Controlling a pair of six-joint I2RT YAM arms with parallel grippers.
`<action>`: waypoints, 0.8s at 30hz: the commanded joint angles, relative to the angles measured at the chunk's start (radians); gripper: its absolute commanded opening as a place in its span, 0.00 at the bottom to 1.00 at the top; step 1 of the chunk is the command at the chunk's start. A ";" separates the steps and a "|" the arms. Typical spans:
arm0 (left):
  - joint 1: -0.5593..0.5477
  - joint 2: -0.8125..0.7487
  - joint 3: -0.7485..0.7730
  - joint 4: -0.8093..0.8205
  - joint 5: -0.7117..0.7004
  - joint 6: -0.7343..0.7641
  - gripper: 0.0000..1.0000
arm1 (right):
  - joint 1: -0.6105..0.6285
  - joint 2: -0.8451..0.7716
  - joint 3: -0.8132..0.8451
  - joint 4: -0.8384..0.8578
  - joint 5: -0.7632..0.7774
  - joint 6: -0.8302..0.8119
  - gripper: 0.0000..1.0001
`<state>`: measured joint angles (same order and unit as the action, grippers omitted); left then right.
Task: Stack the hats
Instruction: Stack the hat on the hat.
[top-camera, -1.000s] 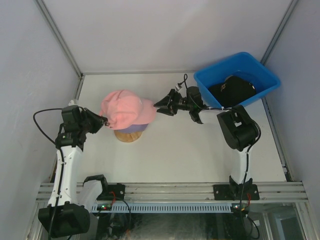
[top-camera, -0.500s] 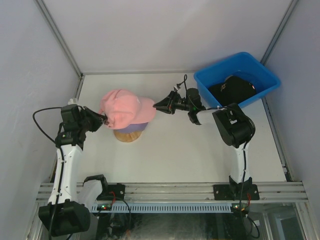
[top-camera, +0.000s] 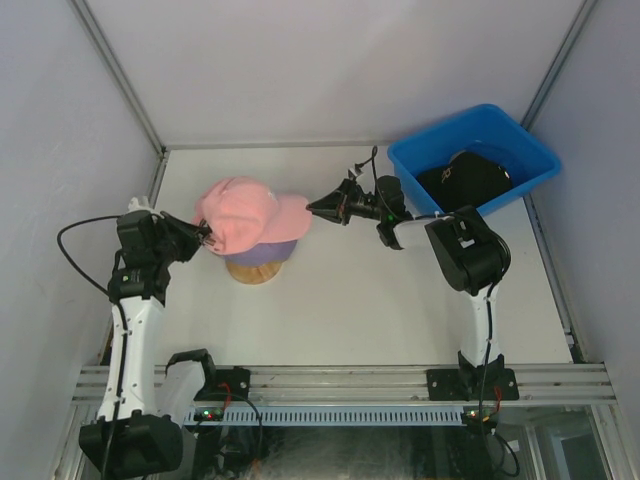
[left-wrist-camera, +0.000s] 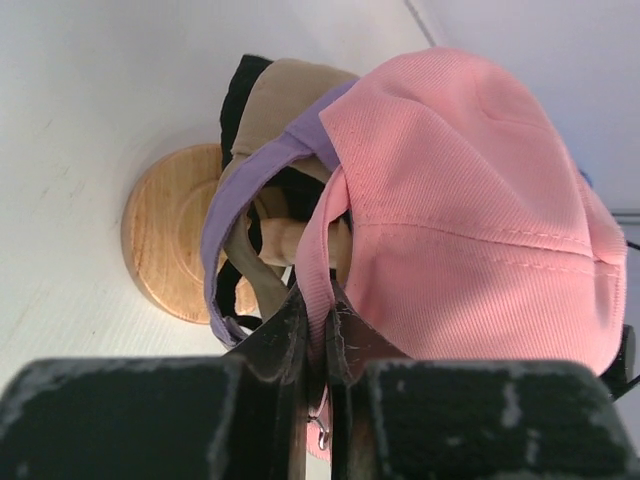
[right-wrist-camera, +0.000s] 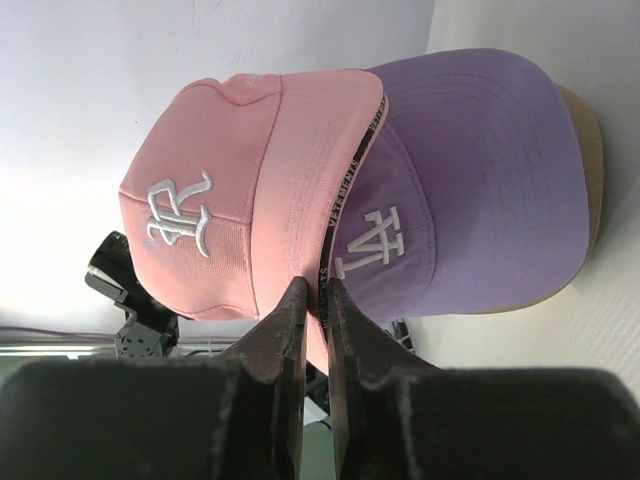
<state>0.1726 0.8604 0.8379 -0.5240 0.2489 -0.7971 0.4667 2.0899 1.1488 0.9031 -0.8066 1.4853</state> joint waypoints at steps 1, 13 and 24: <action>0.007 -0.057 0.045 0.087 -0.019 -0.058 0.08 | -0.005 -0.054 -0.010 0.085 -0.011 0.023 0.03; 0.007 -0.152 0.014 0.170 -0.065 -0.127 0.08 | -0.030 -0.098 -0.070 0.154 -0.011 0.021 0.02; 0.007 -0.175 -0.023 0.234 -0.037 -0.137 0.09 | -0.060 -0.114 -0.104 0.239 0.000 0.033 0.01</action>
<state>0.1726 0.7185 0.8299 -0.3721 0.2180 -0.9291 0.4290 2.0373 1.0664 1.0744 -0.8150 1.5257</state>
